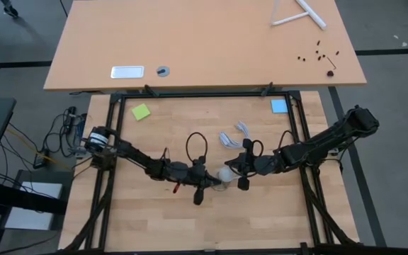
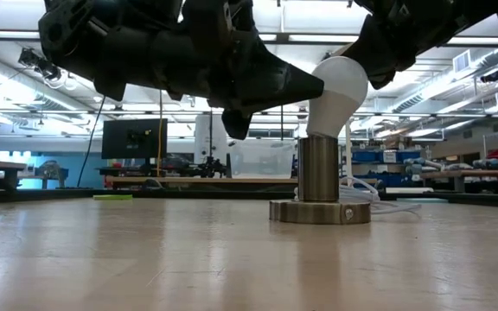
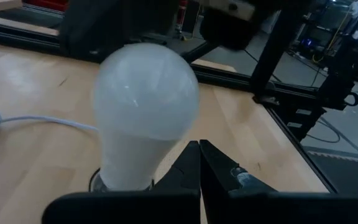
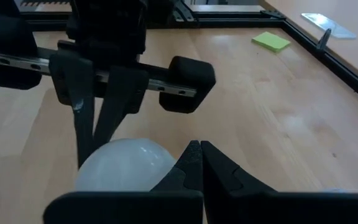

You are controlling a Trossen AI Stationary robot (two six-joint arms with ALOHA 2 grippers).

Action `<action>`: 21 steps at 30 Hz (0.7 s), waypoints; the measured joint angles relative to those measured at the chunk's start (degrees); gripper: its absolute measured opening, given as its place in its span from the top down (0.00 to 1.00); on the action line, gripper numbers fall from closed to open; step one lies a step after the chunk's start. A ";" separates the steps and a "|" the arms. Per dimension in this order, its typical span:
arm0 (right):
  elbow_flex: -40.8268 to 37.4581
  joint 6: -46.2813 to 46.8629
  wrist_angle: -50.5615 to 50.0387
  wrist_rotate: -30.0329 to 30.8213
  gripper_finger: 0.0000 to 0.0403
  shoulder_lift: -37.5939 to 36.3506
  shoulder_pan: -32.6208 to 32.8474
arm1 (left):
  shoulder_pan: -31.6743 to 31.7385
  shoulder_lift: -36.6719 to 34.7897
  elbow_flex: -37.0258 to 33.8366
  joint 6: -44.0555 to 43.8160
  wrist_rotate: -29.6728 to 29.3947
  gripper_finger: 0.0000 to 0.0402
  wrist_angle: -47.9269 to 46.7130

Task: Screw lightbulb
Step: Insert the lightbulb into the lamp

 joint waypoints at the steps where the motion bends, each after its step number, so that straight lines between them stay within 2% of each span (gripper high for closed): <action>1: 0.01 0.06 -0.49 0.01 1.00 -0.72 0.14 | -0.15 0.00 0.00 0.02 0.07 1.00 -0.06; 10: 0.03 6.93 -9.63 0.79 1.00 -5.69 4.13 | -0.65 0.00 -0.02 -1.16 2.26 1.00 0.61; 15: 0.03 6.52 -6.34 3.78 1.00 -5.96 7.82 | -0.63 0.00 -0.02 -1.20 2.22 1.00 0.70; 21: 0.07 6.41 -4.91 3.92 1.00 -5.26 7.90 | -0.58 0.00 -0.02 -1.22 2.13 1.00 1.35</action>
